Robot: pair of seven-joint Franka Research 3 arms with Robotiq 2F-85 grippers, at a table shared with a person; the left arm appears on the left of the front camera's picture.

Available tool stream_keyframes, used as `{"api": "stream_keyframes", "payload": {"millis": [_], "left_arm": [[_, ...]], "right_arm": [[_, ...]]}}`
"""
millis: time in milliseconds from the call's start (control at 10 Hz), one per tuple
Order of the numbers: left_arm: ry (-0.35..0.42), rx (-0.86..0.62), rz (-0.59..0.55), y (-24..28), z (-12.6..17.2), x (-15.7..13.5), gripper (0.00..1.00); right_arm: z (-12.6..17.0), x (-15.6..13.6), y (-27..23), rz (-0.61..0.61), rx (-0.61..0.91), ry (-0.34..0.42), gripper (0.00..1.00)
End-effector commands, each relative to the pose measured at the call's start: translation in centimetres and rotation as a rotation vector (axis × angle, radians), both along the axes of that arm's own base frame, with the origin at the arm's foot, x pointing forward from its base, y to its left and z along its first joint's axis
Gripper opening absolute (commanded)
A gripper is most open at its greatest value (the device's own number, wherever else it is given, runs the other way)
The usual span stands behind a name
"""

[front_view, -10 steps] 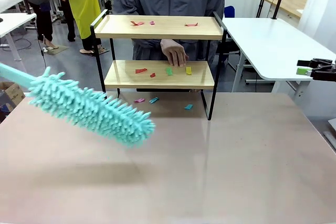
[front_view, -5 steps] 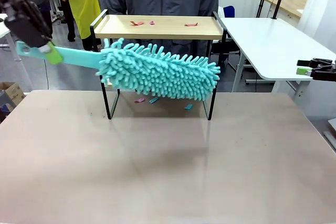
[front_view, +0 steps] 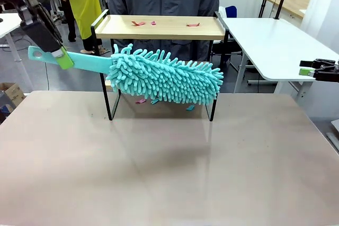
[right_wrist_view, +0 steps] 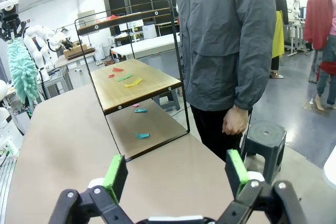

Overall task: Clean the shelf.
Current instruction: Clean the specific section of the Shelf indicated by the human with the Duster.

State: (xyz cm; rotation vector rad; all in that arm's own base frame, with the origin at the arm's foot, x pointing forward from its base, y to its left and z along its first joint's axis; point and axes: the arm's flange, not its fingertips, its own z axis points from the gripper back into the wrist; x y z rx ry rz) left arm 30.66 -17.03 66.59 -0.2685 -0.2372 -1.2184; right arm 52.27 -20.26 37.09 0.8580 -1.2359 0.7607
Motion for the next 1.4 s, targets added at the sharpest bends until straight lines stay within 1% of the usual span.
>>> {"api": "stream_keyframes", "payload": {"millis": [0,100,200,300,500,600,700,800,900,1000,1100,1200,1300], "left_arm": [[0.005,0.004,-0.003,-0.2,-0.2,0.1,0.13],[0.010,0.037,0.105,-2.2,-0.7,0.1,0.13],[0.025,0.023,0.160,-3.9,-1.5,0.5,0.13],[0.045,0.017,0.240,-5.1,-2.3,0.6,0.13],[0.055,-0.056,0.355,-7.3,-3.0,0.7,0.13],[0.067,-0.062,0.420,-8.3,-3.0,0.7,0.13],[0.043,-0.074,0.470,-10.0,-3.1,0.6,0.13],[0.041,-0.076,0.517,-12.3,-3.2,0.6,0.13],[0.035,-0.069,0.588,-14.3,-3.3,0.6,0.13],[0.019,-0.106,0.638,-16.0,-3.3,0.6,0.13],[0.024,-0.144,0.705,-17.5,-3.5,1.0,0.13],[0.022,-0.153,0.796,-19.0,-3.9,1.3,0.13],[-0.002,-0.153,0.840,-20.6,-4.2,1.2,0.13]], "right_arm": [[0.3,0.1,0.2,0.001,-0.001,-0.007,1.00],[0.3,0.1,0.2,0.001,-0.001,-0.007,1.00],[0.3,0.1,0.2,0.001,-0.001,-0.007,1.00],[0.3,0.1,0.2,0.001,-0.001,-0.007,1.00],[0.3,0.1,0.2,0.001,-0.001,-0.007,1.00],[0.3,0.1,0.2,0.001,-0.001,-0.007,1.00],[0.3,0.1,0.2,0.001,-0.001,-0.007,1.00],[0.3,0.1,0.2,0.001,-0.001,-0.007,1.00],[0.3,0.1,0.2,0.001,-0.001,-0.007,1.00],[0.3,0.1,0.2,0.001,-0.001,-0.007,1.00],[0.3,0.1,0.2,0.001,-0.001,-0.007,1.00],[0.3,0.1,0.2,0.001,-0.001,-0.007,1.00],[0.3,0.1,0.2,0.001,-0.001,-0.007,1.00]]}}
